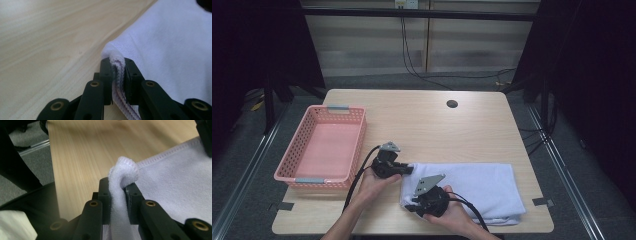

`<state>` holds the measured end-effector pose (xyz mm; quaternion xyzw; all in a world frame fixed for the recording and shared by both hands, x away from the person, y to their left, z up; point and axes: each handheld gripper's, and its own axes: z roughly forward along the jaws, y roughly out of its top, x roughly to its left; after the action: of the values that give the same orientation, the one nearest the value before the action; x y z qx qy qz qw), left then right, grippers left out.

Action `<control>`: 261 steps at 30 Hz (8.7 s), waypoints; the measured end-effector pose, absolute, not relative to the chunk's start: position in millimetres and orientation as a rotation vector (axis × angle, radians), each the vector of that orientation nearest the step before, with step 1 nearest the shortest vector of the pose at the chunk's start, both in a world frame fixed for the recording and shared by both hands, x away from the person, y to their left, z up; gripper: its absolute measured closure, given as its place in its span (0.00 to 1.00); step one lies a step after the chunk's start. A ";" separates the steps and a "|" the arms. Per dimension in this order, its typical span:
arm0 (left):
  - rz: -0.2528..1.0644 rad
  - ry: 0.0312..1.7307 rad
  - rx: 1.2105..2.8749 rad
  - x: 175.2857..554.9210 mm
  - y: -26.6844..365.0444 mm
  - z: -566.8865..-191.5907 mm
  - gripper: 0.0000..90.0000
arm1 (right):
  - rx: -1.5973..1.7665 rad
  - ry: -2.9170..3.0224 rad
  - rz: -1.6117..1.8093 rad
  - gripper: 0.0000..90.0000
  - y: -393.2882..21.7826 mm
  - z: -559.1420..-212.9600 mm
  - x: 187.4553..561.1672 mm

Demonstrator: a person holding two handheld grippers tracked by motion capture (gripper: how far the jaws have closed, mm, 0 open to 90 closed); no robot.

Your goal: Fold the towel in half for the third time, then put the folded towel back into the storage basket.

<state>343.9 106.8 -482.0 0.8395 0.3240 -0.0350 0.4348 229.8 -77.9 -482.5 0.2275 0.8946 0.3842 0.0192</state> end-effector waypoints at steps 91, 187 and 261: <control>-0.163 0.470 2.272 231.4 55.8 -476.1 0.49 | 1.362 2.376 1.054 0.53 -263.8 -482.5 290.3; -0.045 0.687 2.112 282.3 145.9 -404.8 0.84 | 1.161 2.520 1.469 0.81 -208.1 -402.9 371.2; 0.239 1.132 1.813 288.5 394.6 -350.8 0.85 | 0.949 2.665 1.556 0.82 65.1 -334.0 467.4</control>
<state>288.5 394.6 -350.8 0.7416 0.4631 0.0978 0.4754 467.4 65.1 -334.0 0.2937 0.8246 0.4815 -0.0436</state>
